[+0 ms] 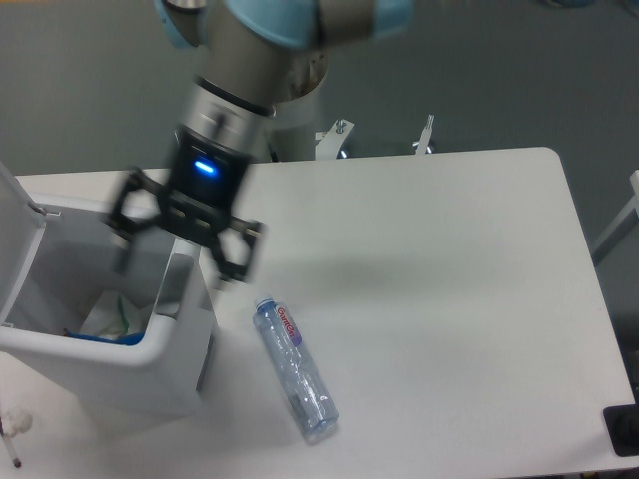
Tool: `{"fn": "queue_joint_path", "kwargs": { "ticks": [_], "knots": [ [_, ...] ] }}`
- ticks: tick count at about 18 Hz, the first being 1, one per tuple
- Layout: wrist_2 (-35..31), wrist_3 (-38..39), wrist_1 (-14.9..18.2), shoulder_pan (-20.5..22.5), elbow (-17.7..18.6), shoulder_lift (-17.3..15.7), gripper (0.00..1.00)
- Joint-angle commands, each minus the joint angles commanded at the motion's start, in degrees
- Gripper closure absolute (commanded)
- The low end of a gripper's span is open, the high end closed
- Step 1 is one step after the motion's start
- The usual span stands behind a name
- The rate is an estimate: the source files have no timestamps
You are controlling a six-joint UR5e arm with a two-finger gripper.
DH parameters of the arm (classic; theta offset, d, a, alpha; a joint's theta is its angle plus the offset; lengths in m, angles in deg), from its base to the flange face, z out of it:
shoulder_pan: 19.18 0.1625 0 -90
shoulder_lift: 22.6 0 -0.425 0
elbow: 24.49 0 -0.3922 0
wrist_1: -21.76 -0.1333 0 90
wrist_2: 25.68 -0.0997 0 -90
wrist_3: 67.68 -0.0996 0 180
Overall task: Place the trash in the trash can
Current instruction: 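Move the gripper back and lower it onto the clear water bottle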
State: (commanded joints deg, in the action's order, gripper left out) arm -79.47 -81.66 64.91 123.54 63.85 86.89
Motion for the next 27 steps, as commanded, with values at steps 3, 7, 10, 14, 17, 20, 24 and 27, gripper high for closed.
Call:
{"fn": "queue_joint_path", "kwargs": {
  "ticks": [3, 7, 10, 14, 17, 20, 24, 27],
  "knots": [
    [-4.6, 1.2, 0.5, 1.3, -3.3, 5.7, 0.00],
    [-13.6, 2.1, 5.3, 0.6, -6.5, 11.4, 0.00],
    [-17.9, 1.8, 11.7, -1.8, -8.9, 13.6, 0.00],
    [-21.4, 1.1, 22.0, -3.3, -9.4, 14.3, 0.00],
    [-27.0, 1.6, 25.1, -5.6, -12.6, 18.0, 0.00],
    [-27.8, 2.4, 30.2, -6.8, -15.2, 20.8, 0.00],
    [-28.2, 3.0, 30.8, -7.7, -16.0, 22.2, 0.00],
    [-28.2, 5.7, 30.8, -7.8, -18.8, 24.3, 0.00]
  ]
}}
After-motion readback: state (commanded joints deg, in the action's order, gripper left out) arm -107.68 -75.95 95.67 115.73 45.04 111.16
